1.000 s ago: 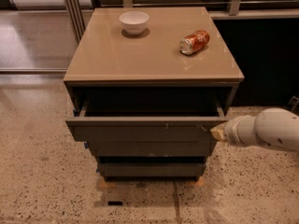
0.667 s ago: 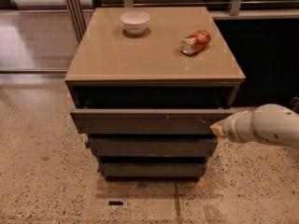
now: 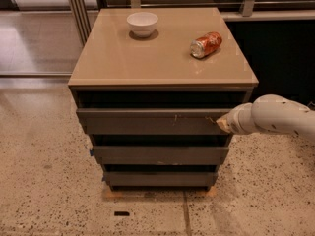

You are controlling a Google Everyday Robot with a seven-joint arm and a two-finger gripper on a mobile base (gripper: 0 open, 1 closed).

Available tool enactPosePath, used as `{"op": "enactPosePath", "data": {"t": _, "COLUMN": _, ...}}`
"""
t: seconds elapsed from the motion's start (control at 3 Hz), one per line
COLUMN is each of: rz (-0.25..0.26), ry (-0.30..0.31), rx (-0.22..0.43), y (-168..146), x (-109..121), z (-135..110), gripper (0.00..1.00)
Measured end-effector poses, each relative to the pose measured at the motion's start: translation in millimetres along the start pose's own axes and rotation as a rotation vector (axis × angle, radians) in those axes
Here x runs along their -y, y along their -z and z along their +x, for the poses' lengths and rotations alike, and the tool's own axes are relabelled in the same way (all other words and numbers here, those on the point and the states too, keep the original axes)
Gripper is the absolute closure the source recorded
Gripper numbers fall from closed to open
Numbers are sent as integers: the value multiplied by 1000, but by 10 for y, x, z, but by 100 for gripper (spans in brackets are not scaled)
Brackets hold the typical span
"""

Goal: Close top drawer

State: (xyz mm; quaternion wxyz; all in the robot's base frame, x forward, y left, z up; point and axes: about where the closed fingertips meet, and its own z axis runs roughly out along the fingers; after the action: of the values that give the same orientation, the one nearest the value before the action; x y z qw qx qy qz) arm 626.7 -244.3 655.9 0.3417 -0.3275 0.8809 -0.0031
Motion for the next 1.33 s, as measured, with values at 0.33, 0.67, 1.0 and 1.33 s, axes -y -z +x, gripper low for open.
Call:
{"op": "enactPosePath", "data": {"t": 0.33, "rz": 7, "ry": 15, "rx": -4, "y": -58, "x": 54, "z": -58, "gripper": 100}}
{"op": "enactPosePath", "data": {"t": 0.67, "rz": 7, "ry": 15, "rx": -4, "y": -43, "x": 32, "z": -47, "gripper": 100}}
{"op": "enactPosePath", "data": {"t": 1.0, "rz": -66, "ry": 0, "rx": 21, "y": 134, "x": -145, "z": -63, "gripper": 100}}
{"op": "enactPosePath", "data": {"t": 1.33, "rz": -235, "ry": -48, "rx": 8, "y": 683, "x": -712, "z": 323, "gripper": 100}}
